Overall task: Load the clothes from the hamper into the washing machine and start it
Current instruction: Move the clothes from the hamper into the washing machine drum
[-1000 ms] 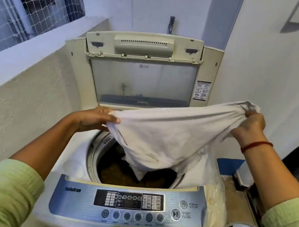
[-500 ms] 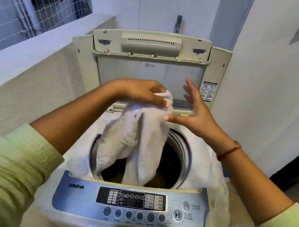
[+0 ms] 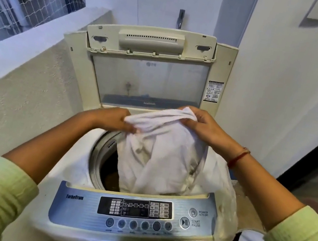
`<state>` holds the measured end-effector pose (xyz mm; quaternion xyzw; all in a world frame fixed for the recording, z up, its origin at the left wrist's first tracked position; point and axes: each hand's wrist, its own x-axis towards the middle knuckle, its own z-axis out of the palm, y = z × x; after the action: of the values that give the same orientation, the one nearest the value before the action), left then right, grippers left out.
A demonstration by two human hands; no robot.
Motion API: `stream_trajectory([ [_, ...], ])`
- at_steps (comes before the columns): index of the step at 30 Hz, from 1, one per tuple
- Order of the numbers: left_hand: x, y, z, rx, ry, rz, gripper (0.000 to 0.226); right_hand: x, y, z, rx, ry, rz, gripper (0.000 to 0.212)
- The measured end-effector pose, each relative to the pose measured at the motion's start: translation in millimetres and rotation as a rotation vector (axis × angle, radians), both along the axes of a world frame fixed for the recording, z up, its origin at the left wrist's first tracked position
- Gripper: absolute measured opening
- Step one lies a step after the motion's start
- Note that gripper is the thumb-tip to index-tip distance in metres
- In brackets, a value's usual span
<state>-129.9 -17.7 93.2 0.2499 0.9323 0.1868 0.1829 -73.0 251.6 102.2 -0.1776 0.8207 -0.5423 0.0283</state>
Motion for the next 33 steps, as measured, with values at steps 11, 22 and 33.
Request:
stream_trajectory([
  [11, 29, -17, 7, 0.276, -0.739, 0.129, 0.05, 15, 8, -25, 0.76, -0.515, 0.514, 0.016],
  [22, -62, 17, -122, -0.133, 0.064, 0.339, 0.038, -98, -11, -111, 0.92, -0.047, -0.215, 0.038],
  [33, -37, 10, -242, -0.427, 0.167, -0.241, 0.047, -58, -28, -205, 1.025, -0.268, 0.351, 0.043],
])
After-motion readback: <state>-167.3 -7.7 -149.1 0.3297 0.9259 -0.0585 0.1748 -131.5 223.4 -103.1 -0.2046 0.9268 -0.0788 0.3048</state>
